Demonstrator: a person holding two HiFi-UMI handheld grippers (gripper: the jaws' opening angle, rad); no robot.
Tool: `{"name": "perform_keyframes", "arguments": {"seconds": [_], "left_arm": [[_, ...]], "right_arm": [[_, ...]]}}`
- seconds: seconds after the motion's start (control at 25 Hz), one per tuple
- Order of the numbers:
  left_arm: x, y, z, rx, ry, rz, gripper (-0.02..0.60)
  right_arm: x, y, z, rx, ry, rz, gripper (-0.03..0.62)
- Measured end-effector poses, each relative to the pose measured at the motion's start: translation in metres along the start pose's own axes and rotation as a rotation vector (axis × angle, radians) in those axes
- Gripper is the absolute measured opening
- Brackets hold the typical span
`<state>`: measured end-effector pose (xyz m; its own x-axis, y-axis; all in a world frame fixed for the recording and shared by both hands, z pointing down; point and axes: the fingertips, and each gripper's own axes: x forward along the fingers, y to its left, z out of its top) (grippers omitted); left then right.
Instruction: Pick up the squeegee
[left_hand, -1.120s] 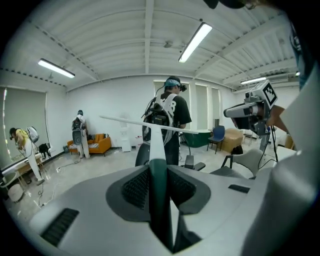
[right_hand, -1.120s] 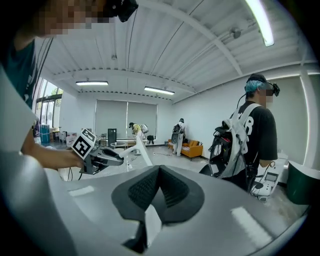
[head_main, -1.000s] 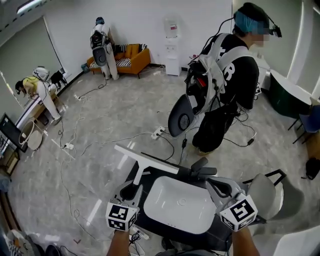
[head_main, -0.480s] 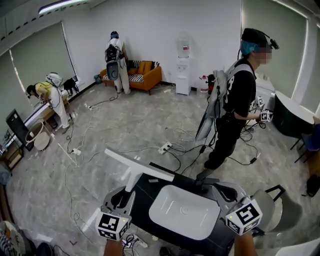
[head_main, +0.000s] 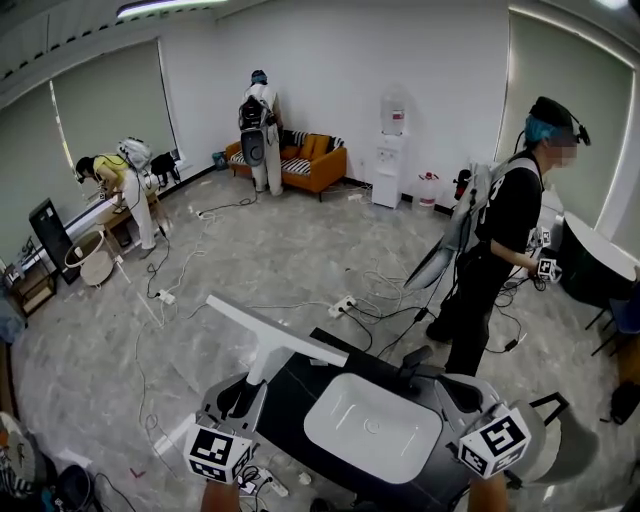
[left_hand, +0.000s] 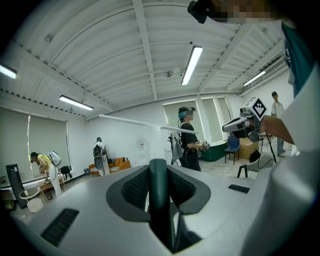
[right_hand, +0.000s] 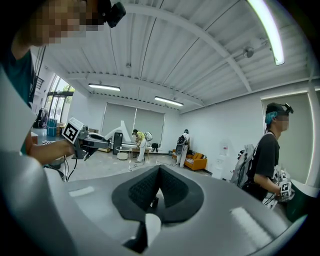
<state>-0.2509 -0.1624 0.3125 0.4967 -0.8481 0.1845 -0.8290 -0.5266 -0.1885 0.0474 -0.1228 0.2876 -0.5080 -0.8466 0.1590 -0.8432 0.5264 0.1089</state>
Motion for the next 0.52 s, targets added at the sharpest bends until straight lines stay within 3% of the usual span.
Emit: {"name": "perform_keyframes", "arguments": {"seconds": [0.52], "left_arm": [[-0.042, -0.002, 0.001, 0.008, -0.019, 0.023, 0.089]], "right_arm": [[-0.023, 0.032, 0.005, -0.009, -0.006, 0.012, 0.006]]}}
